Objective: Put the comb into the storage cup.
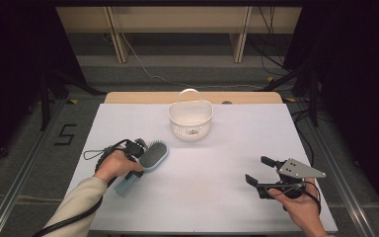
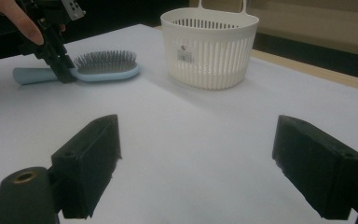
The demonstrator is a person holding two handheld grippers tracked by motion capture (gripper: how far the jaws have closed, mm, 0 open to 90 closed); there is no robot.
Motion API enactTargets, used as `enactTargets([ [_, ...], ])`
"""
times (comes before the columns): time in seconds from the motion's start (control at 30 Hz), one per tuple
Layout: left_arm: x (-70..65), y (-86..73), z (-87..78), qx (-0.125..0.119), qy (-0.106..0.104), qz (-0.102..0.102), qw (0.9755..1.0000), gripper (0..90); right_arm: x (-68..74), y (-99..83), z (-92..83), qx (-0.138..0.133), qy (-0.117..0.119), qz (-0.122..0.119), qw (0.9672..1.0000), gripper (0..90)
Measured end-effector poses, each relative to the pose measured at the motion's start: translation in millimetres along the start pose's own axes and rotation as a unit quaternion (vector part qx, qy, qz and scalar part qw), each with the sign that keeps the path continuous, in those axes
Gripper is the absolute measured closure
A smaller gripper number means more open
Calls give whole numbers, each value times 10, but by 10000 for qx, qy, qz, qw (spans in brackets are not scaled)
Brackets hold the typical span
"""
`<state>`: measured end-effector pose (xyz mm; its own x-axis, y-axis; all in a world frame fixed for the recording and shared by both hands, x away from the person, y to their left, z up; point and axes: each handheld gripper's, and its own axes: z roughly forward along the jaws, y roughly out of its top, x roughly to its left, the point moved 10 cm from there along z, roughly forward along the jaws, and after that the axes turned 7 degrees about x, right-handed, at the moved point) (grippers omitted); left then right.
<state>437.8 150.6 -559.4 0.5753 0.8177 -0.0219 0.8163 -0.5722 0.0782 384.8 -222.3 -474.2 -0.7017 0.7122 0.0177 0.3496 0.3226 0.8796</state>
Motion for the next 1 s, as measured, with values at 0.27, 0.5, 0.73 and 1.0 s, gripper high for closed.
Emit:
enactTargets([
  [0.27,-10,0,2,-4,62,-4,10000,688,-4,-2,2,-1,-5,-2,10000,158],
  [0.5,-12,-4,-1,8,59,3,10000,691,-4,-4,1,6,-4,-12,10000,158],
  [0.73,-9,-6,-1,-9,70,11,10000,693,-3,0,0,-13,0,-3,10000,158],
  [1.0,-11,-5,-1,-26,58,-19,10000,695,-2,-1,1,-9,2,-8,10000,158],
])
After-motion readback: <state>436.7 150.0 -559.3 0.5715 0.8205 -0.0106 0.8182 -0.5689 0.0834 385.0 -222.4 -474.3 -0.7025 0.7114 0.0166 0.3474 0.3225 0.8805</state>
